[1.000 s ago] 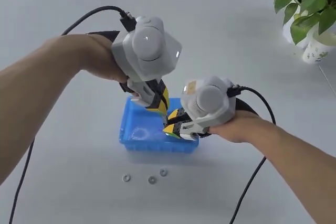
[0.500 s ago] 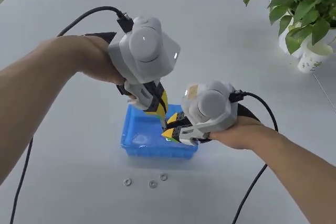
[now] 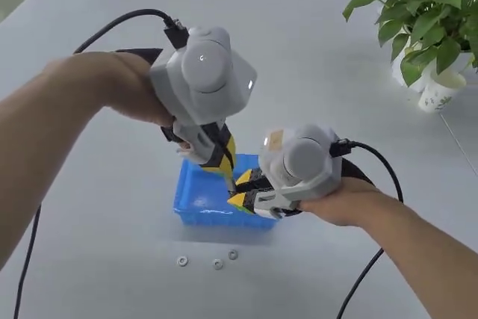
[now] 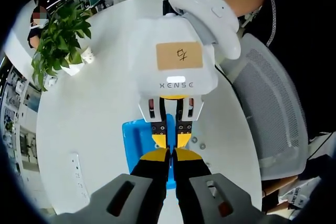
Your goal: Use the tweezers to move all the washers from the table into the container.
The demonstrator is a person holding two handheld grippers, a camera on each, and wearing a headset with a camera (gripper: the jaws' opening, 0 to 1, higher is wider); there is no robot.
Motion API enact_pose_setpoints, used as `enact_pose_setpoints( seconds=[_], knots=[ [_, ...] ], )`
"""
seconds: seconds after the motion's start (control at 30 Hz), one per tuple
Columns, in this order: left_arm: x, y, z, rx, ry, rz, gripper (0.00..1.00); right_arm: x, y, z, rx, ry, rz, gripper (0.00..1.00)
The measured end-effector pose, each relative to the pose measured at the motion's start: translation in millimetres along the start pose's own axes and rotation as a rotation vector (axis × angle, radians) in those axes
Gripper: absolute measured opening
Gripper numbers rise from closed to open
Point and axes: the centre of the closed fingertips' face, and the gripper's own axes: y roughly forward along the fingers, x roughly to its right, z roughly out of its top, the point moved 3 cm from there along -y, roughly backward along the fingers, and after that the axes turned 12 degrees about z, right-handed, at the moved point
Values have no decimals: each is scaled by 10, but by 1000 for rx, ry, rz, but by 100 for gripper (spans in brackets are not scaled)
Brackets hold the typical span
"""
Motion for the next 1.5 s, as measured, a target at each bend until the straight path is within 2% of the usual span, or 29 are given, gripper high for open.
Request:
enact_pose_setpoints(
  seconds=[0.33,0.9,1.5],
  knots=[
    [137,-22,20,4,4,-2,6,-151,22,0,5,0,4,11],
    [416,65,-2,18,-2,-36,6,-393,164,-108,11,16,34,11],
    [513,199,-60,16,-4,-54,6,-490,267,-226,-13,14,43,11]
  ],
)
